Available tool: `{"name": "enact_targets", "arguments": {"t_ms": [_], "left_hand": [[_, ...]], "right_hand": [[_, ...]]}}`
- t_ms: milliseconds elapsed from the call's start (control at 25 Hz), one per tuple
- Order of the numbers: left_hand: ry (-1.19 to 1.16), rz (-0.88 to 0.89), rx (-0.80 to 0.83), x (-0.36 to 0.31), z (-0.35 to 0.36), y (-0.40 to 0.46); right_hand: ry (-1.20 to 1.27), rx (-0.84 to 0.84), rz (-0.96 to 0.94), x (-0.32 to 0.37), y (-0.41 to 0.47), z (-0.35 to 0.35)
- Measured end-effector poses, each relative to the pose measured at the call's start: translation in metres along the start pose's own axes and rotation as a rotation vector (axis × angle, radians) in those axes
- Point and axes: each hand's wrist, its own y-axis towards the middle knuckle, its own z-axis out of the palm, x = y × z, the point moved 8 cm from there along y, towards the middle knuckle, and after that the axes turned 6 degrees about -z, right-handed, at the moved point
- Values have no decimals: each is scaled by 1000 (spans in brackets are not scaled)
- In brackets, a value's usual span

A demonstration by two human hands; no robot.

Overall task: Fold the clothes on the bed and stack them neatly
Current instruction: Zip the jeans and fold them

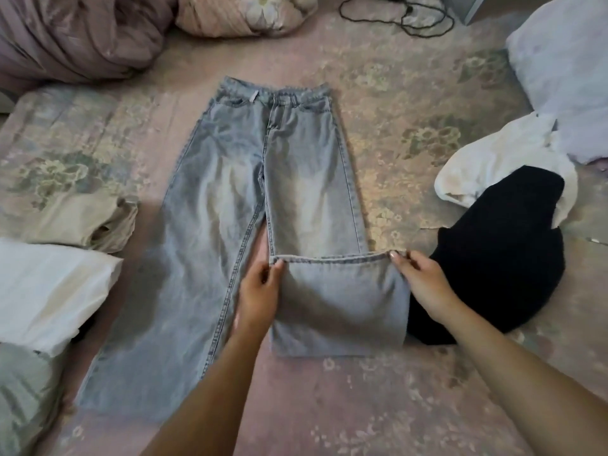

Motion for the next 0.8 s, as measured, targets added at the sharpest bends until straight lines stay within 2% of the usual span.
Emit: {"name": "enact_targets", "arguments": {"t_ms": [160,280,400,520,640,800], "left_hand": [[201,9,-148,-14,29,111],[298,-28,-183,-3,50,161],[234,-13,-162,13,67,177],[194,-46,-209,38,73,161],[249,-54,-249,47,74,156],[396,-97,-169,48,82,170]], "right_hand": [[-191,-19,-54,1,124,26],[-268,-64,-39,-14,185,43],[-242,-156,55,-42,202,54],[-331,-139,93,-67,194,65],[-416,-181,85,-70,193,65],[-539,-226,105,-66,199,64]]}}
